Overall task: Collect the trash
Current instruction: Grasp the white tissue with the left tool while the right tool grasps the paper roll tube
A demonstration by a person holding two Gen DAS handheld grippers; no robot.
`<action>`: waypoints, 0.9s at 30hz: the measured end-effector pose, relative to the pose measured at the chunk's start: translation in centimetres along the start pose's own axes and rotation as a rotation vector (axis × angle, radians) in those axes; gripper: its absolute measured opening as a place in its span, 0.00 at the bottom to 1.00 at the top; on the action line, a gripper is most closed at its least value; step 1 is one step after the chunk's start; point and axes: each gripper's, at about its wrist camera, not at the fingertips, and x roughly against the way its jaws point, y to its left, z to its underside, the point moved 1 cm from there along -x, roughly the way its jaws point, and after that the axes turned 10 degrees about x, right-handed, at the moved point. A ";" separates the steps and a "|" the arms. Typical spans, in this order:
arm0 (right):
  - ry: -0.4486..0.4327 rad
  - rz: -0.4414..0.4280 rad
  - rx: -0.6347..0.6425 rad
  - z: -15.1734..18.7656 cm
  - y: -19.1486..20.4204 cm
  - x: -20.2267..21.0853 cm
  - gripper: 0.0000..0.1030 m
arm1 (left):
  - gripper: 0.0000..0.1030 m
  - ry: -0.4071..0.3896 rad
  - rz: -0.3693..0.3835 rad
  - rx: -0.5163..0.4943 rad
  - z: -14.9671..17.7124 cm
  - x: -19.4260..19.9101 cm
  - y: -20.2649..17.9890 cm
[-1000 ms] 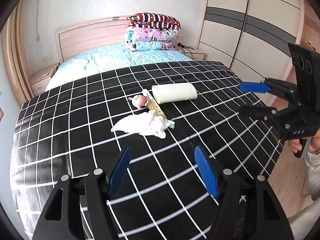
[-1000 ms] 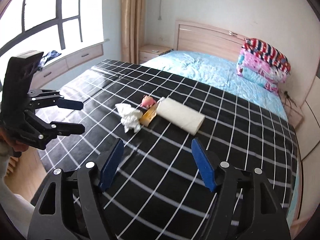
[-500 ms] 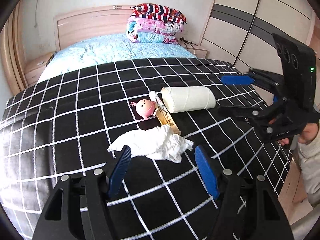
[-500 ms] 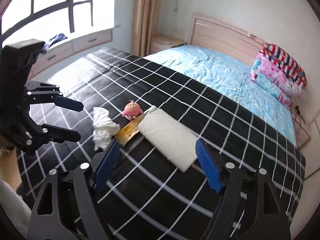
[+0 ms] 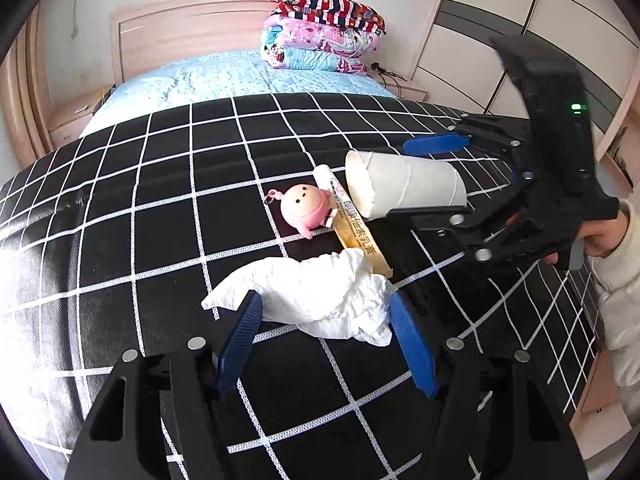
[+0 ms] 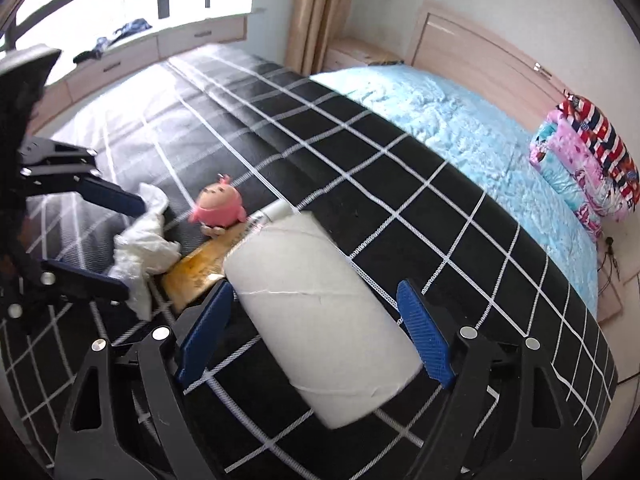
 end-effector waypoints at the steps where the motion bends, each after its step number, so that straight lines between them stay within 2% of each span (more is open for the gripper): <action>1: 0.007 -0.010 -0.007 0.0 -0.1 -0.3 0.81 | 0.59 -0.001 -0.002 0.001 0.0 0.0 0.0; 3: 0.008 -0.035 -0.044 0.2 -0.7 -0.6 0.81 | 0.48 -0.007 -0.014 -0.003 0.0 0.0 0.1; 5: -0.002 -0.059 -0.087 0.4 -1.2 -0.6 0.79 | 0.28 -0.014 -0.025 -0.002 -0.1 -0.1 0.3; 6: -0.003 -0.069 -0.111 0.6 -1.4 -0.5 0.66 | 0.25 -0.014 -0.026 0.001 -0.1 0.0 0.4; 8: -0.007 -0.055 -0.126 0.8 -1.5 -0.2 0.52 | 0.10 -0.009 -0.014 0.012 -0.1 0.0 0.7; 10: -0.016 -0.094 -0.162 1.0 -1.7 0.1 0.48 | 0.08 -0.012 -0.007 0.008 0.0 0.3 0.9; 14: -0.019 -0.093 -0.198 1.2 -1.5 0.5 0.45 | 0.07 -0.032 -0.011 0.014 0.3 1.6 1.1; 27: -0.103 -0.061 -0.262 2.3 1.7 5.4 0.45 | 0.07 -0.093 -0.010 0.009 2.4 7.1 0.0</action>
